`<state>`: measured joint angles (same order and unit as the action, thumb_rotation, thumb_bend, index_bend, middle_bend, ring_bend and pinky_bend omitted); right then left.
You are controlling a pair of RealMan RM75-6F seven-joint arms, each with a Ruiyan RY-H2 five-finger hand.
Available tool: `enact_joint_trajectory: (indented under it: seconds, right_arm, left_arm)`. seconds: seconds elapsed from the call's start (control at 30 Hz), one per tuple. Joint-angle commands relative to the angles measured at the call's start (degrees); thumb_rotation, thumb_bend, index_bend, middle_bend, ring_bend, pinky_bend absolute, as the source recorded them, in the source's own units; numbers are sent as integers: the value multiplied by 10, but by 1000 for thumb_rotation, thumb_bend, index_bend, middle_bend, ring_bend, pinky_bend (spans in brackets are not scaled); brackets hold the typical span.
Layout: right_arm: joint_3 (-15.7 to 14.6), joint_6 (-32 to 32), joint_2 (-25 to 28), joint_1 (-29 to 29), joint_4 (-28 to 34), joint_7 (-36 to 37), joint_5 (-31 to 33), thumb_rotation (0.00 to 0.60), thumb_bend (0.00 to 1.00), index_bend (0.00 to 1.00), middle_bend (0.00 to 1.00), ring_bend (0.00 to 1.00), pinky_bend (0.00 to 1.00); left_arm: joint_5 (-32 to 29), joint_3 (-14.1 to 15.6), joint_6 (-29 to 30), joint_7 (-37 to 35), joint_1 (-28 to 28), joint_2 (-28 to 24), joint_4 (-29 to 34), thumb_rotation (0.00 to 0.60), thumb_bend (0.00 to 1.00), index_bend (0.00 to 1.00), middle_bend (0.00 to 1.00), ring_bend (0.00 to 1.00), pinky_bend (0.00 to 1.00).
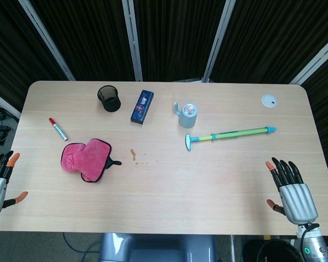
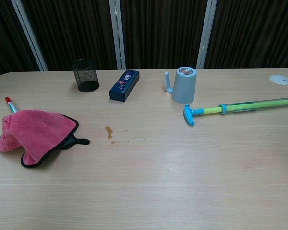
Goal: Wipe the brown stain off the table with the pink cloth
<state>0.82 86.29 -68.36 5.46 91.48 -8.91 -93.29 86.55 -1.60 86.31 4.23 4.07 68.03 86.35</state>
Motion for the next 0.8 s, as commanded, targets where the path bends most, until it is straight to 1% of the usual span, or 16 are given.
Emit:
enact_joint_trajectory:
  seconds: [0.03, 0.37, 0.67, 0.8]
  right_arm:
    - [1, 1, 0, 0, 0, 0, 0, 600, 0, 0, 0, 0, 0]
    - [0, -3, 0, 2, 5, 2, -1, 600, 0, 0, 0, 0, 0]
    - [0, -11, 1, 3, 6, 0, 6, 600, 0, 0, 0, 0, 0]
    - [-4, -17, 4, 1, 6, -3, 13, 600, 0, 0, 0, 0, 0]
  left_arm:
    - [0, 1, -1, 1, 0, 0, 1, 600, 0, 0, 0, 0, 0]
    - [-1, 3, -3, 8, -2, -3, 4, 600, 0, 0, 0, 0, 0]
    - [-5, 5, -17, 19, 4, -5, 13, 600, 0, 0, 0, 0, 0]
    - [-10, 6, -44, 28, 16, -10, 19, 600, 0, 0, 0, 0, 0]
